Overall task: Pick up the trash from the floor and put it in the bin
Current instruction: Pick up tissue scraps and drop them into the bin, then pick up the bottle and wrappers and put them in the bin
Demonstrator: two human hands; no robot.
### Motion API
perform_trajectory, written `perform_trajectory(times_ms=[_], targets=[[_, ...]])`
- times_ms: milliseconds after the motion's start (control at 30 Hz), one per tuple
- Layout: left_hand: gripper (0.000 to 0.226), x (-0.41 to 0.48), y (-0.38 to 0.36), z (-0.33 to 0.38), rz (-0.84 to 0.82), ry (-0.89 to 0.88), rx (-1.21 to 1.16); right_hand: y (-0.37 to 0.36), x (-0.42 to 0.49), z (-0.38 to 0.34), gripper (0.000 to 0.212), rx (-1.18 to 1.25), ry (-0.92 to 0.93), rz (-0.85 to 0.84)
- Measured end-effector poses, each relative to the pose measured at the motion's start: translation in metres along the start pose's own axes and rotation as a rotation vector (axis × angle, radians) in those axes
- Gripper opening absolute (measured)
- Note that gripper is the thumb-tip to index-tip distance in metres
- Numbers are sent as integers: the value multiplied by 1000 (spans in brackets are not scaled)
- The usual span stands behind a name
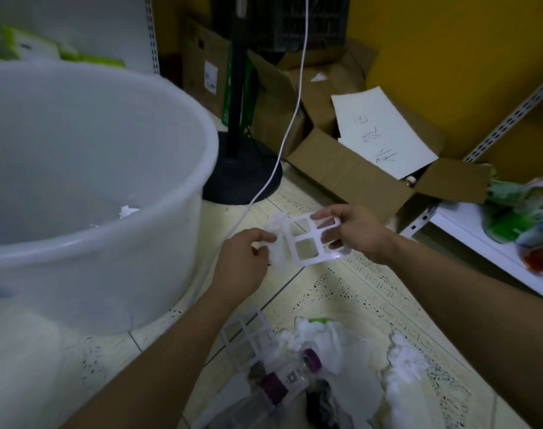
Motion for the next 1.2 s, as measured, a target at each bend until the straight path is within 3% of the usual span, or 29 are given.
perform_trajectory(times_ms=[167,233,300,433,600,667,733,933,1067,1100,1167,1200], targets=[[24,-6,39,62,124,-164,55,6,-20,-44,52,-35,78,-10],[28,-6,54,83,142,-204,80,8,-28,-69,41,-86,170,14],[34,-2,75,102,173,-225,116,12,-36,-95,16,-158,303,64],[35,10,123,135,259,-241,249,17,-49,-142,25,-284,490,191],[30,27,178,155,233,-256,545,0,-47,-174,20,-198,534,169],[27,30,210,150,233,-231,640,-18,-45,-185,10,-73,571,104],[24,30,242,135,226,-180,713,-40,-44,-193,15,-12,587,63],[18,19,299,75,212,-49,845,-106,-47,-225,25,-175,726,117],[22,16,301,37,131,36,869,-141,-37,-231,19,-105,735,155],[27,17,298,30,96,53,901,-154,-31,-230,25,-104,686,104],[37,18,294,19,50,68,969,-179,-21,-227,62,-215,597,6],[40,18,294,17,43,63,988,-185,-17,-227,70,-271,585,1]])
Point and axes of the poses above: each hand's wrist, its own x-axis towards the middle knuckle, its own y-axis out of the back of the hand, z = x × y, the point moved 10 cm from there along x, towards the middle knuckle, and after that the axes turned 14 degrees about x, right-handed, at the moved point
